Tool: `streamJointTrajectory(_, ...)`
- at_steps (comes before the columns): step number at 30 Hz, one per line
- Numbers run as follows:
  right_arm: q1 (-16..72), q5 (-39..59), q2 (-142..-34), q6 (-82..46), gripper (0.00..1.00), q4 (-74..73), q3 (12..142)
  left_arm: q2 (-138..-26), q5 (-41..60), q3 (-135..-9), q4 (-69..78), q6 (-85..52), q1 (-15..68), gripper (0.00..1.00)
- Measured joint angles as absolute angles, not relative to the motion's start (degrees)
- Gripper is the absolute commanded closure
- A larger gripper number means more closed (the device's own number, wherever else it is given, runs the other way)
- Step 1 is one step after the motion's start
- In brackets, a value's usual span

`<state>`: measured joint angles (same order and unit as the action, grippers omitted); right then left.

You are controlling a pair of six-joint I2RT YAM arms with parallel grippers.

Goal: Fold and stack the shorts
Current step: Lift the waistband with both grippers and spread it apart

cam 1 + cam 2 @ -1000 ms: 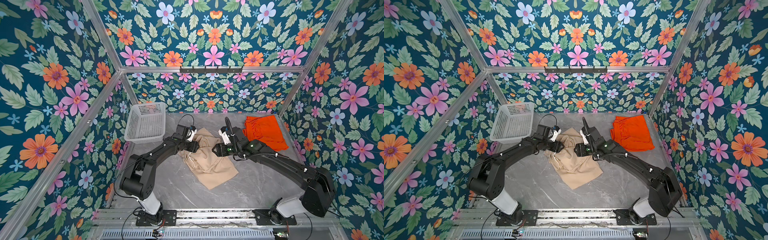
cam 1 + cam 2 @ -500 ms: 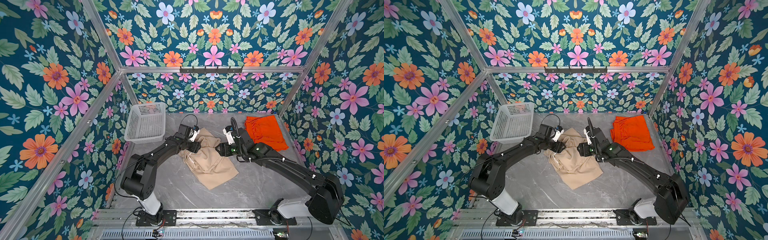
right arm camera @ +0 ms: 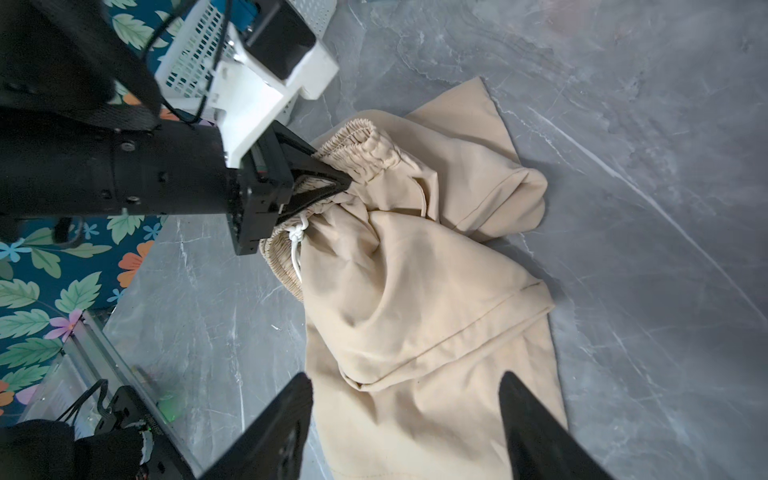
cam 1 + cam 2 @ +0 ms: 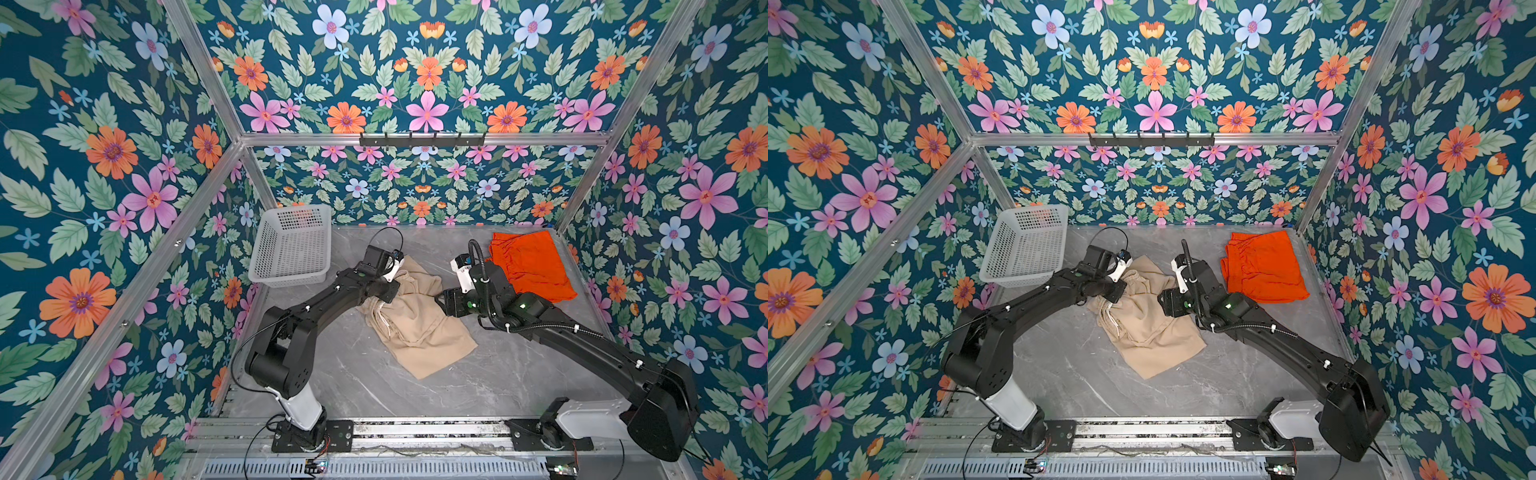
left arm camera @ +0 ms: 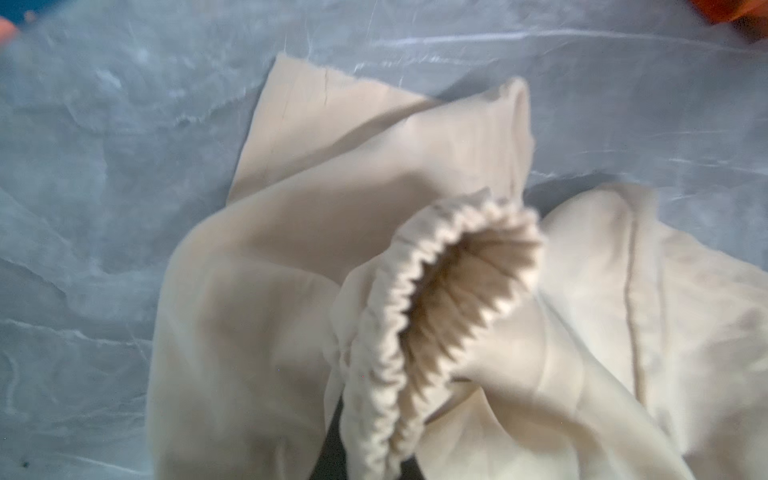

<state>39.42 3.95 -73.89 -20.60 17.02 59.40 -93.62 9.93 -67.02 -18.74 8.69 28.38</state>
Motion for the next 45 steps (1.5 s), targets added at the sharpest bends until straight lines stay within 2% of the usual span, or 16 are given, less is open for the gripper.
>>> streamJointTrajectory(4, 39.40, 5.85, -71.64, -15.07, 0.33, 15.14, 59.81, -86.32, 16.14, -66.61, -19.29, 12.86, 28.42, 1.00)
streamJointTrajectory(9, 39.31, 12.53, -70.08, -2.15, 0.34, 14.26, 64.38, -79.40, 27.92, -67.70, -20.49, 19.70, 28.42, 1.00)
streamJointTrajectory(15, 39.35, 20.73, -71.02, 12.21, 0.33, 16.14, 69.25, -78.28, 38.15, -71.90, -24.91, 24.64, 28.42, 1.00)
streamJointTrajectory(22, 39.42, 22.92, -76.49, 21.69, 0.34, 21.85, 75.09, -77.97, 43.94, -73.32, -29.39, 28.03, 28.56, 1.00)
streamJointTrajectory(25, 39.48, 24.84, -78.70, 22.65, 0.39, 22.61, 76.66, -77.47, 45.43, -73.56, -30.13, 28.62, 28.60, 1.00)
streamJointTrajectory(29, 39.79, 27.73, -80.53, 22.37, 0.58, 22.37, 76.97, -76.93, 46.41, -73.52, -30.28, 28.58, 28.64, 1.00)
streamJointTrajectory(31, 39.94, 28.88, -81.01, 22.06, 0.78, 22.17, 77.34, -76.93, 46.35, -73.32, -30.00, 28.16, 28.67, 0.90)
streamJointTrajectory(32, 39.94, 29.41, -81.03, 21.96, 0.92, 22.26, 77.65, -76.90, 46.13, -73.21, -29.95, 27.55, 28.67, 0.79)
streamJointTrajectory(33, 39.90, 29.71, -80.88, 21.96, 1.00, 22.24, 77.84, -76.69, 45.71, -72.97, -29.67, 27.11, 28.64, 0.67)
streamJointTrajectory(36, 39.62, 30.13, -79.33, 21.80, 1.00, 22.35, 77.71, -74.89, 43.09, -71.50, -28.16, 24.18, 28.67, 0.48)
streamJointTrajectory(39, 38.70, 30.92, -77.43, 22.50, 1.00, 22.41, 77.19, -71.55, 39.75, -67.79, -26.17, 20.67, 28.69, 0.38)
streamJointTrajectory(45, 38.02, 31.07, -76.55, 23.09, 1.00, 23.40, 77.19, -61.52, 35.90, -55.81, -22.79, 14.35, 27.83, 0.32)
